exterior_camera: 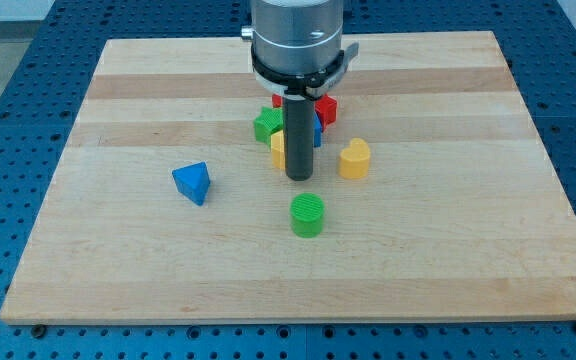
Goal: Slide the triangle left of the heart
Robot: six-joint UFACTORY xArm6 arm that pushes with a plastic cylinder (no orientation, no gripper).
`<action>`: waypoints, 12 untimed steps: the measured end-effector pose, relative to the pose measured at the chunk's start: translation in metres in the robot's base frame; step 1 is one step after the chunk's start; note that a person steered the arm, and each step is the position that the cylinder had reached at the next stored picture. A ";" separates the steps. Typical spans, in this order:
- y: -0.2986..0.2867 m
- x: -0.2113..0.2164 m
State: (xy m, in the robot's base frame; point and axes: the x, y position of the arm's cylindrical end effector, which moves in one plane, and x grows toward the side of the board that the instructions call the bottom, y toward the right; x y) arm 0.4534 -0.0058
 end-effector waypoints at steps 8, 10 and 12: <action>-0.142 0.052; -0.138 0.034; -0.132 0.021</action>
State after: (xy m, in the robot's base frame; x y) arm 0.4740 -0.1378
